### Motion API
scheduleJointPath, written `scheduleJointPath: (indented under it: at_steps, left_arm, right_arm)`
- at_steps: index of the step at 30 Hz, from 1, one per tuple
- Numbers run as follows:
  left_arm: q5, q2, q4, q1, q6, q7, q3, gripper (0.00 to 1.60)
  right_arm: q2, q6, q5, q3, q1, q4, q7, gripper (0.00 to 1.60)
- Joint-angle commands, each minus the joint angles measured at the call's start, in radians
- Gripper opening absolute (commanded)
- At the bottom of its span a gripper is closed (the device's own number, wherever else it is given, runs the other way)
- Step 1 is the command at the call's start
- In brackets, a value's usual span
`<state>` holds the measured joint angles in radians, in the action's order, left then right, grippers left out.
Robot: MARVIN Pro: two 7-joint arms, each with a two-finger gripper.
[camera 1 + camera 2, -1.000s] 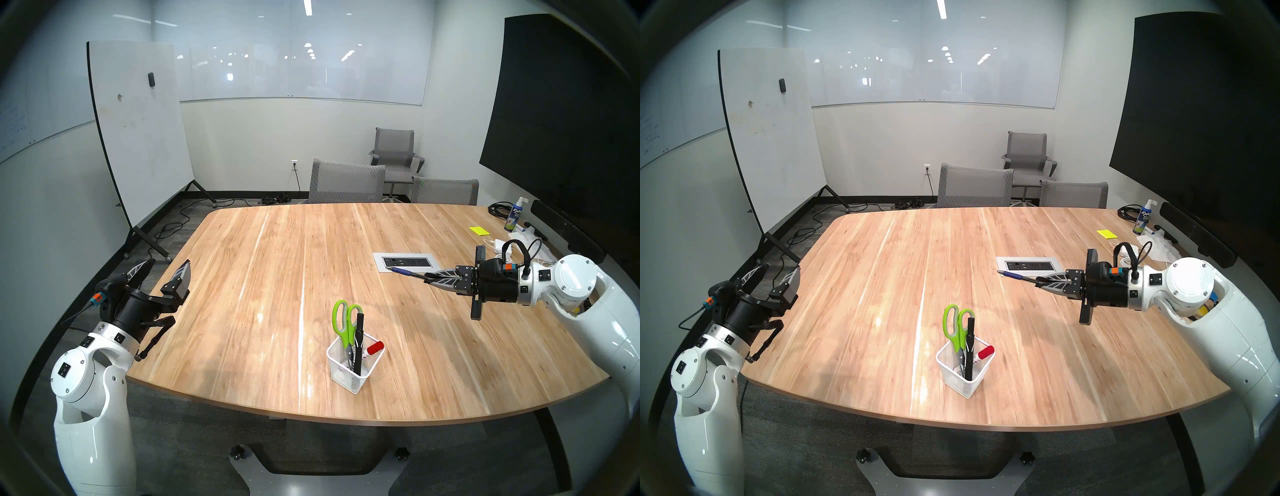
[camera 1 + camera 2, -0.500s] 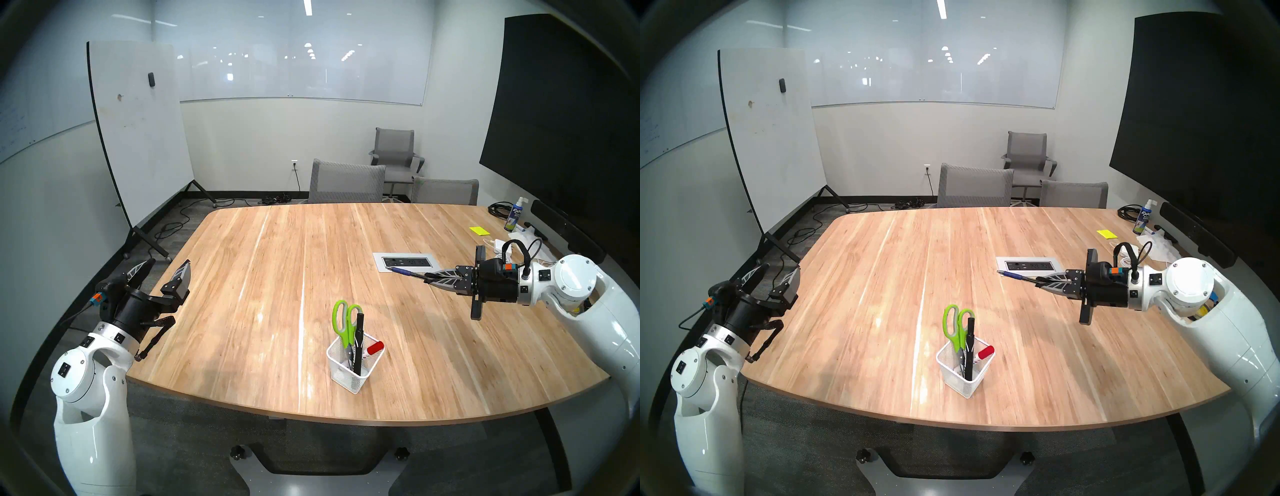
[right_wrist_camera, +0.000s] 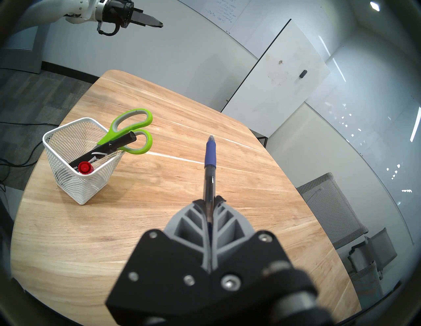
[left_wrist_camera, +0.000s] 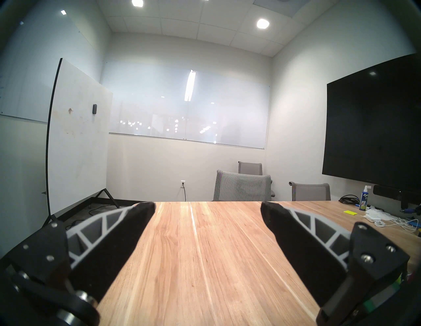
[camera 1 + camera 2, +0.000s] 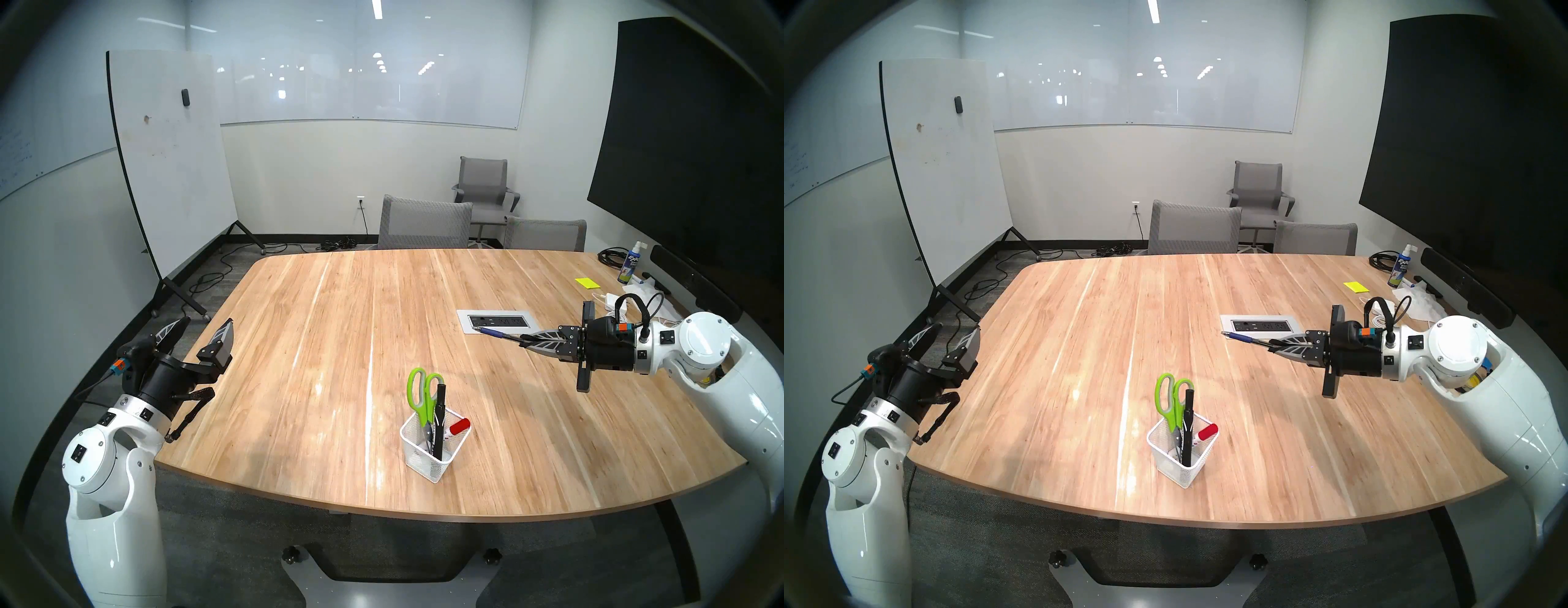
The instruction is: Place the pen, the marker, and the scissors into the pen holder
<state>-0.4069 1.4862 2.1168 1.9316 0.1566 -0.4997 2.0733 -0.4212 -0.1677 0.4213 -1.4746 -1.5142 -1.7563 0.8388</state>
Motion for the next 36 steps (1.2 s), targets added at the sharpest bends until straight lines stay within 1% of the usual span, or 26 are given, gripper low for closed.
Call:
scheduleJointPath:
  at_steps: [1,36]
  left_arm:
    - [0.0,0.002,0.022,-0.001,-0.001,0.001,-0.002,1.6]
    - [0.0,0.002,0.022,-0.001,-0.001,0.001,-0.002,1.6]
  right_arm:
    - [0.003,-0.001,0.002,-0.011,0.013,-0.005,-0.003,0.0]
    - [0.003,-0.001,0.002,-0.011,0.013,-0.005,-0.003,0.0]
